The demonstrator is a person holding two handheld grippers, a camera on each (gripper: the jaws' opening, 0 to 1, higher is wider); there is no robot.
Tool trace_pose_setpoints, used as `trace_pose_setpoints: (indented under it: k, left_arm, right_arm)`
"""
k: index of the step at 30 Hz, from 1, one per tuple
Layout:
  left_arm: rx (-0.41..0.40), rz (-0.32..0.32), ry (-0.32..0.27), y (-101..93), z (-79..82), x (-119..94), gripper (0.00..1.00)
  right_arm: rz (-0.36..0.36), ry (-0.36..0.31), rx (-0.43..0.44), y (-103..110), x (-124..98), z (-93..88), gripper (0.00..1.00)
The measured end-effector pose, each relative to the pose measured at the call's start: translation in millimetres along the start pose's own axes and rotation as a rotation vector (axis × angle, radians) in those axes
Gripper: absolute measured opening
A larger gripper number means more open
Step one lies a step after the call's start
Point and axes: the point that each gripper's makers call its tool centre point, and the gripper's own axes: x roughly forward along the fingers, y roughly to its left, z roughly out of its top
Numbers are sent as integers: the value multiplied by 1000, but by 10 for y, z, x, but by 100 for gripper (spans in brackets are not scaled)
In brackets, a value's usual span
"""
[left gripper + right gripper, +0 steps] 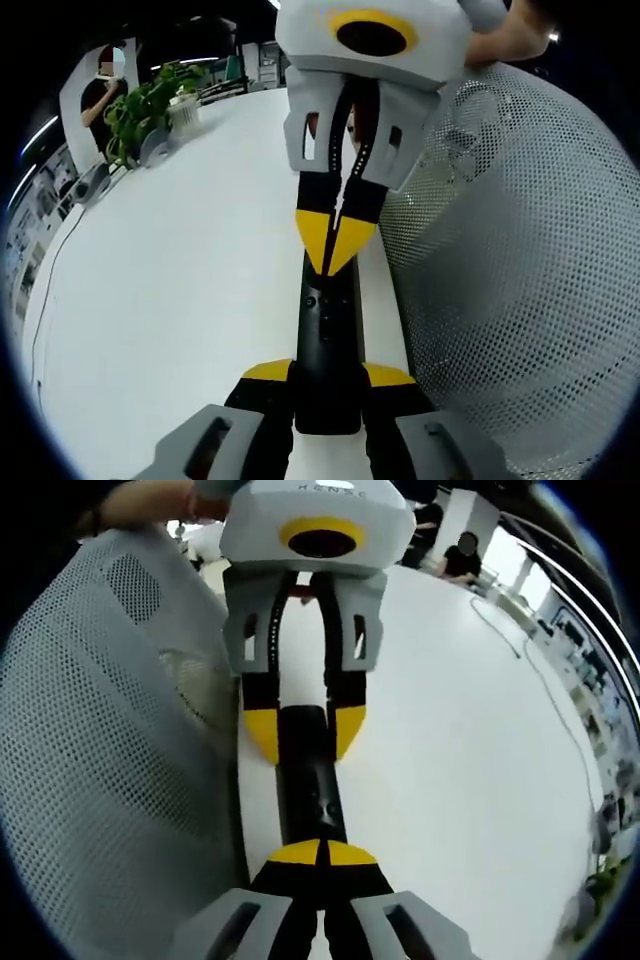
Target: Press the specified remote control buttons in sequence, fully releasing each button before pressing the next.
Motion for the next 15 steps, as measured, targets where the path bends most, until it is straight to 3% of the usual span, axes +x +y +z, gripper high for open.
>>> trace_pose_setpoints:
  k: [2,5,8,15]
  left_arm:
    - [0,0,-1,0,0,0,26]
    - [1,1,0,0,1,-1,26]
    - [0,1,-2,1,0,-1,26]
    - [-2,2,-6,2,1,0,26]
  right_arm:
    - [15,-34,86,0,-4,8,0]
    - [26,-55,88,-13,-16,-2,0]
    - [40,-84,145,-12,-17,17,0]
    - [61,-116,141,34,23,135,0]
